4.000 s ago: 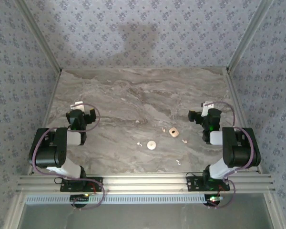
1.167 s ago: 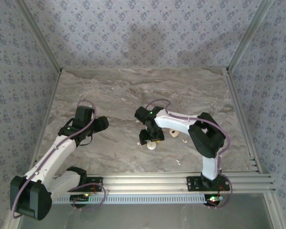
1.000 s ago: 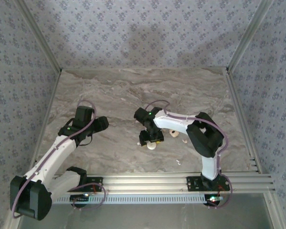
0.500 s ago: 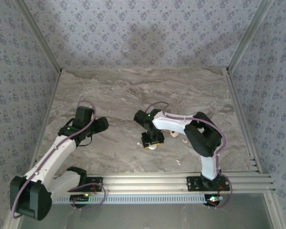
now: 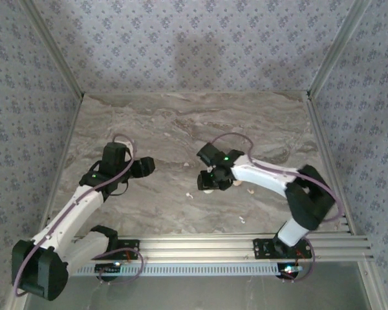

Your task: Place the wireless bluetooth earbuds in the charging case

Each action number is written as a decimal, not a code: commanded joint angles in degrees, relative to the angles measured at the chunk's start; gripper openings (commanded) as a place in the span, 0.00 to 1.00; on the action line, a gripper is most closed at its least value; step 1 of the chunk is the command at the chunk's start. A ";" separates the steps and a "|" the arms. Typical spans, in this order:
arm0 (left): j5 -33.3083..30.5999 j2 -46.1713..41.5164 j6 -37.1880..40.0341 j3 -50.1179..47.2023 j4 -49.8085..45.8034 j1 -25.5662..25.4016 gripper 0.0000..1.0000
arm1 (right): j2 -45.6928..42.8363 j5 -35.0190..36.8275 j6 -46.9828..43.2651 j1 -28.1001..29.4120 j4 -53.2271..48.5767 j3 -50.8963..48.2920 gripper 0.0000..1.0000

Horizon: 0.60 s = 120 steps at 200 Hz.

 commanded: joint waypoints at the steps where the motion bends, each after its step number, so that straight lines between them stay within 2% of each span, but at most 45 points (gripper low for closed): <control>1: 5.27 -2.13 8.10 -1.46 9.87 -3.44 0.70 | -8.08 0.50 2.61 -1.76 12.99 -4.08 0.46; 24: 9.26 -5.41 13.80 -7.17 22.37 -7.88 0.67 | -15.39 1.43 2.68 -2.64 21.78 -8.13 0.46; 46: 8.85 -9.03 18.86 -12.82 33.22 -12.26 0.65 | -20.29 1.54 2.04 -2.99 28.56 -11.12 0.46; 93: 9.58 -10.12 28.30 -14.03 38.40 -19.03 0.59 | -24.42 -0.59 1.49 -2.65 38.15 -14.55 0.46; 120: 8.86 -7.35 29.96 -12.94 41.01 -21.09 0.59 | -24.69 -2.69 1.23 -1.98 42.23 -15.25 0.46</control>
